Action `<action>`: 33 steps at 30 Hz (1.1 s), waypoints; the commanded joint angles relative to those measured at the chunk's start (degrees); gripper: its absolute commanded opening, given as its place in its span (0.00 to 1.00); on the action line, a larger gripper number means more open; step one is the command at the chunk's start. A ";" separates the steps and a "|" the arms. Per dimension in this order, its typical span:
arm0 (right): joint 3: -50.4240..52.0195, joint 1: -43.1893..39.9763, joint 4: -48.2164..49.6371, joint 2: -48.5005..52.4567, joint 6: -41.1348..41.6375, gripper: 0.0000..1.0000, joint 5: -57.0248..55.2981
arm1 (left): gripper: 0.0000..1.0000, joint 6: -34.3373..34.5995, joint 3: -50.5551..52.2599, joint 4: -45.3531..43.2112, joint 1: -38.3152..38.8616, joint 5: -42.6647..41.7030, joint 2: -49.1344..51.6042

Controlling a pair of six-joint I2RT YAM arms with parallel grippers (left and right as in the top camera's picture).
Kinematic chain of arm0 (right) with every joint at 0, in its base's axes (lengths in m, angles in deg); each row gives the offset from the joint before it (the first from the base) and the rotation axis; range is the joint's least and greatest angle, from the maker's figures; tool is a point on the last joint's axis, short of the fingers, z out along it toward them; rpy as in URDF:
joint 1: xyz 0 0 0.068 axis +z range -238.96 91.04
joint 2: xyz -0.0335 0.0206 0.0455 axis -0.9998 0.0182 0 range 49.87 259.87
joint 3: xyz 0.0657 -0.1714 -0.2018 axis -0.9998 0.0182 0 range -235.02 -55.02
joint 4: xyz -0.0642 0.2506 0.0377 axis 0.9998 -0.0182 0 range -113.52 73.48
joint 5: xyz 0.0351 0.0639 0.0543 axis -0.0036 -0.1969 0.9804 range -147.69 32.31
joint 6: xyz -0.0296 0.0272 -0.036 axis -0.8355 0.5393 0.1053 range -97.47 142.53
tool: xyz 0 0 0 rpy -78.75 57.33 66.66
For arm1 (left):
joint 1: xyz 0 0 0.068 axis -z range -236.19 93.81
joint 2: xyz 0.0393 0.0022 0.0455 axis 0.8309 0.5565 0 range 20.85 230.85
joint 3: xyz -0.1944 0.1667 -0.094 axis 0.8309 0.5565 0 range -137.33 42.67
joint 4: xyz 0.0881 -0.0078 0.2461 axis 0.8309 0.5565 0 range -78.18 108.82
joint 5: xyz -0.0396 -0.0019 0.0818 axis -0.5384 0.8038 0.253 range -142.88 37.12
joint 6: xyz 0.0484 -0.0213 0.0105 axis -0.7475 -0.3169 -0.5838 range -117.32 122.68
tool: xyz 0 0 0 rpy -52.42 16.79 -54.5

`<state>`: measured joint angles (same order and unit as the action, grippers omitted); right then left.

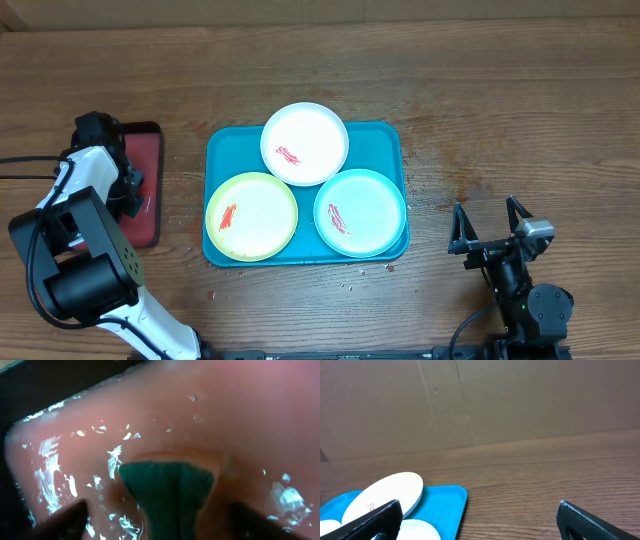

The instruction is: Clean dirty plates on tray and stack at the side

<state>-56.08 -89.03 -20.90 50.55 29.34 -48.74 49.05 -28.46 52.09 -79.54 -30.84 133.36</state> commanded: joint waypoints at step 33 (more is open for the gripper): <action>0.59 -0.22 0.24 -0.52 -0.24 1.00 -0.31 | 0.38 -2.73 0.70 4.39 0.11 -5.16 0.63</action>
<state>-56.08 -89.03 -20.92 50.55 29.34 -48.72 47.15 -28.59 56.05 -79.43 -38.16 132.69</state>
